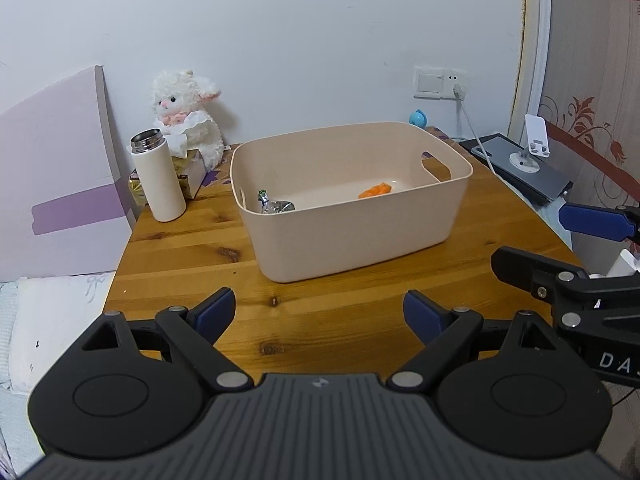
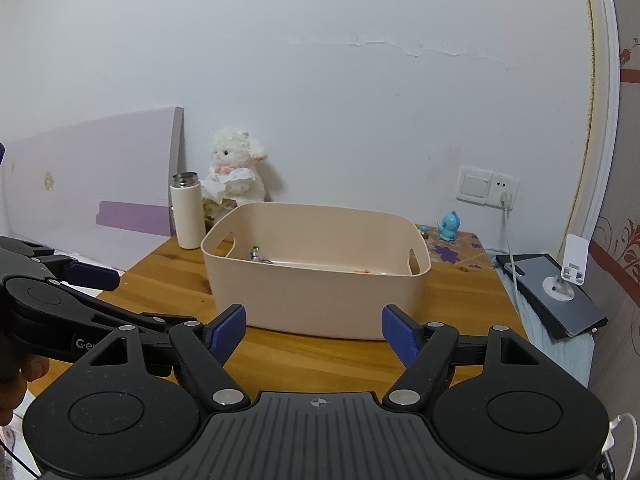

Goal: Organize objects

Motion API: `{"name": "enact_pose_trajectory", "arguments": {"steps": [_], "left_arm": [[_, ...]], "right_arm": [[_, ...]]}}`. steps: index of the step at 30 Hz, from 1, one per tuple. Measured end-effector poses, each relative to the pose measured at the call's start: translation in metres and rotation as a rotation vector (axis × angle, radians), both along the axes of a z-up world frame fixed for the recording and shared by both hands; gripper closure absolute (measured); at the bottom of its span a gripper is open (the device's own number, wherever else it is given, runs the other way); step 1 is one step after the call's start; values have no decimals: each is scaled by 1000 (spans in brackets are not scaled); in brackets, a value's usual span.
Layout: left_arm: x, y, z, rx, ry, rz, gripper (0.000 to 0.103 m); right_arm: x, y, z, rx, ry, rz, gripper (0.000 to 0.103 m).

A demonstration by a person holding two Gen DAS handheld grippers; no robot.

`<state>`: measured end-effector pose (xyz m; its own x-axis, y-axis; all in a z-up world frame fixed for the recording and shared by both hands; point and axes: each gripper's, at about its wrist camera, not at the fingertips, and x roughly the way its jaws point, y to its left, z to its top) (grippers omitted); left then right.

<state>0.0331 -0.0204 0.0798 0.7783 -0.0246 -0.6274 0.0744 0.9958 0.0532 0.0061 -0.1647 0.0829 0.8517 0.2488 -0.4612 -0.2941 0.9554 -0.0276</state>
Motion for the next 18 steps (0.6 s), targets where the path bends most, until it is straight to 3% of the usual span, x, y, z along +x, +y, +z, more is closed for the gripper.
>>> {"name": "enact_pose_trajectory", "arguments": {"steps": [18], "left_arm": [[-40,7,3,-22,-6,50,11]], "right_arm": [[-30,0,4,29,-4,37,25]]}}
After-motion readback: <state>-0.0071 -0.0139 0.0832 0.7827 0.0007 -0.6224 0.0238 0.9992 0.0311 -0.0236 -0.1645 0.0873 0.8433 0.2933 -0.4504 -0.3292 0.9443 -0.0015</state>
